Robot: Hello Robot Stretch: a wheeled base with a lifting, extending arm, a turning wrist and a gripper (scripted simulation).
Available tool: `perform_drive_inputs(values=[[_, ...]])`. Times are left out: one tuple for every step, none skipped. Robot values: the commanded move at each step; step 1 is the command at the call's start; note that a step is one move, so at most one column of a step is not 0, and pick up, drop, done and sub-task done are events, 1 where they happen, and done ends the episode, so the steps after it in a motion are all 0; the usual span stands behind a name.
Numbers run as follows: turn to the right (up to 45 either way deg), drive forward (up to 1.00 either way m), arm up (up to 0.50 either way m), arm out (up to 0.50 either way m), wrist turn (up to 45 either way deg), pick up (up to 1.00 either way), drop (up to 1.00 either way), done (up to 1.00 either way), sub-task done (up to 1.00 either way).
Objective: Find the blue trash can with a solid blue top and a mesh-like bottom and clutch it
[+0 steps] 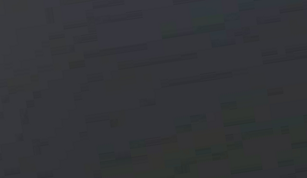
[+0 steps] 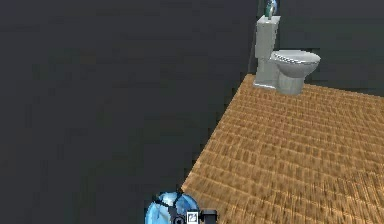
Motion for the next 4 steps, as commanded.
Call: perform_drive_inputs(values=[[0.0,0.0,-0.3,0.0,0.0,0.0,0.0,0.0,0.0],[0.0,0.0,0.0,0.0,0.0,1.0,0.0,0.0,0.0],[0.0,0.0,0.1,0.0,0.0,0.0,0.0,0.0,0.0],[0.0,0.0,0.0,0.0,0.0,0.0,0.0,1.0,0.0]])
